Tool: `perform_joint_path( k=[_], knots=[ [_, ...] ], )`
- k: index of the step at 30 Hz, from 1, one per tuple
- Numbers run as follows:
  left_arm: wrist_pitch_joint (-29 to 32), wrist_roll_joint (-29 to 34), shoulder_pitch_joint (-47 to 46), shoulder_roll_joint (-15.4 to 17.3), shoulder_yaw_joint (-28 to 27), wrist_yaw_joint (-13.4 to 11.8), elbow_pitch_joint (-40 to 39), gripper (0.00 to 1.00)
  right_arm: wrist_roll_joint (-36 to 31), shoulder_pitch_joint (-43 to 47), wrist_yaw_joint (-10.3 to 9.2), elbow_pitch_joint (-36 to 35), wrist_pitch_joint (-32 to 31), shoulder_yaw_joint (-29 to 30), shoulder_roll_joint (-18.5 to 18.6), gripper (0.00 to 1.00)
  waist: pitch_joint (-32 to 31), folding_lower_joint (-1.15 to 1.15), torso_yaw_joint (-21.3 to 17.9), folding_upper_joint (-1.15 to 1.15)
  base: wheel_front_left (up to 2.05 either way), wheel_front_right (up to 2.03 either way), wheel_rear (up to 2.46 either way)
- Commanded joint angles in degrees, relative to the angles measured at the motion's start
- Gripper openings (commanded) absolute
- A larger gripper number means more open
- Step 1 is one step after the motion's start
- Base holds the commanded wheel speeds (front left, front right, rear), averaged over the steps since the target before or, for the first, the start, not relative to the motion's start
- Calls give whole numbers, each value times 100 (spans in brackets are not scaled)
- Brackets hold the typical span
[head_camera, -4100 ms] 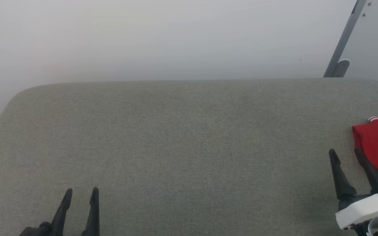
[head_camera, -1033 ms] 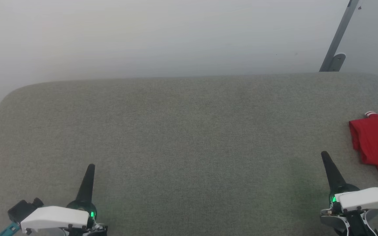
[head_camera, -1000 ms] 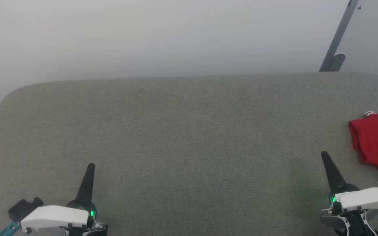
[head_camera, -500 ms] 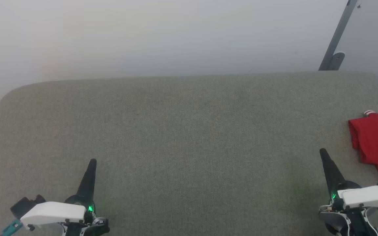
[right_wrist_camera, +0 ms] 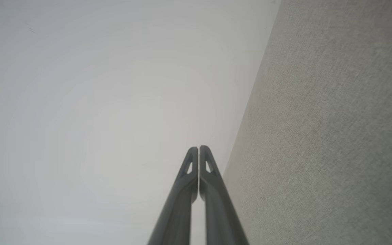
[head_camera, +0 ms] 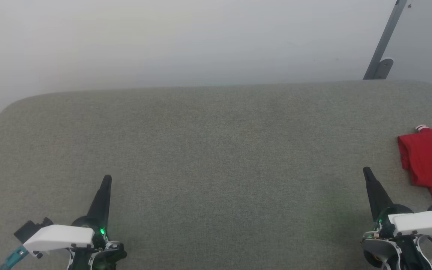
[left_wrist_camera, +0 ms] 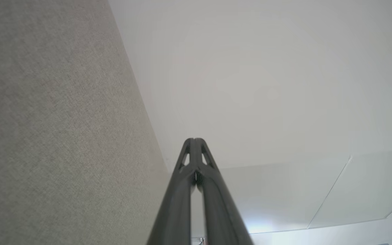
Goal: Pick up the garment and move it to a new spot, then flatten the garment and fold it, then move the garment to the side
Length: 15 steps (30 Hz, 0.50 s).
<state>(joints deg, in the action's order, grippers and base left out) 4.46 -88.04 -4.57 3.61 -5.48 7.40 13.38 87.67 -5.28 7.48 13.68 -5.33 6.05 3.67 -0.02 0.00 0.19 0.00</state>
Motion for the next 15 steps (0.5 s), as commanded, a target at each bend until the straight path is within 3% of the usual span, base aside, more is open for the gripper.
perform_joint_path(
  k=[1, 15],
  knots=[
    [45, -72, -87, 6, -20, 14, 13, 0, 93, -86, 2, 17, -48, 26, -22, 0, 2, 0, -1, 0, 0, 0, 0],
    [171, -506, -196, -26, -49, 16, 76, 0, 484, -117, 2, 45, -137, 61, -98, 0, 20, 0, -19, 0, 0, 0, 0]
  ],
)
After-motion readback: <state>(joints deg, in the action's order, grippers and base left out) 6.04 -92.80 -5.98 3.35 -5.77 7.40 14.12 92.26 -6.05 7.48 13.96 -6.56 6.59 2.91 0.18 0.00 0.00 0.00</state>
